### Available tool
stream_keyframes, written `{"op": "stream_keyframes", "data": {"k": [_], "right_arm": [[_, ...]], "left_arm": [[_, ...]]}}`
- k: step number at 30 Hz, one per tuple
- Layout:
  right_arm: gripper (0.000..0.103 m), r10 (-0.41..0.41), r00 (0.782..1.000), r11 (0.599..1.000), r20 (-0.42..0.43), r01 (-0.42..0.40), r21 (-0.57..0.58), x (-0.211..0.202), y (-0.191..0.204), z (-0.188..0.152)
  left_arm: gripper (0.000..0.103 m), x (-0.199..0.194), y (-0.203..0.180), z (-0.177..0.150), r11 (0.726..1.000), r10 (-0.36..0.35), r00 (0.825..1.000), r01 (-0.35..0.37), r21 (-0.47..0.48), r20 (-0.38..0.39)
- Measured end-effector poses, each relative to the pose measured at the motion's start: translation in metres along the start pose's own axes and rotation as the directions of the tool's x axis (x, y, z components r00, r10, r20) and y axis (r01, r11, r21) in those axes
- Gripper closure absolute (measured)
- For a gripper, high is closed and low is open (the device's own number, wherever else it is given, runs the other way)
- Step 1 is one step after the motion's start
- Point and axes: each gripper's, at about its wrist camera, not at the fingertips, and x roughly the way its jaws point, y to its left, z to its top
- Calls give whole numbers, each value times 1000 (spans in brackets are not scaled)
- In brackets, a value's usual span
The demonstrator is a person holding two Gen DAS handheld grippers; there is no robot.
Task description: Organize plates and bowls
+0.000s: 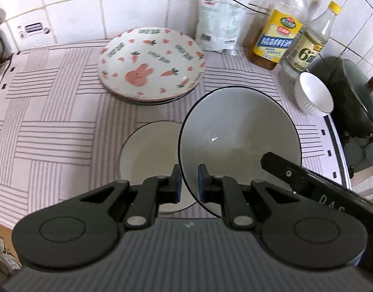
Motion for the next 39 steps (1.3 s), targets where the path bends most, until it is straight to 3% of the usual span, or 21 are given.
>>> {"op": "stream_keyframes", "data": {"k": [9,20,30,34,39], "right_arm": [[84,25,999,998,-39,-27,-56,8,23,-12],[84,38,993,980,-108,-57,-188,41,37,-16],[84,-4,991,955,-132,-35,-295,59,46,-17],[85,-33,992,927,-120,-14,-374,62,54,-16],[85,-88,993,857,-77,36,-514,65,67,-21]], "left_arm": [[91,-4,24,-11,999,38,999,-38,-26,-13],[91,19,40,-14,993,90,992,-96,-65,-87],[90,34,41,-2,989,114,981,-127,-75,-160],[89,38,40,3,988,116,974,-134,-81,-194],[88,42,41,9,987,111,970,-133,-89,-218]]}}
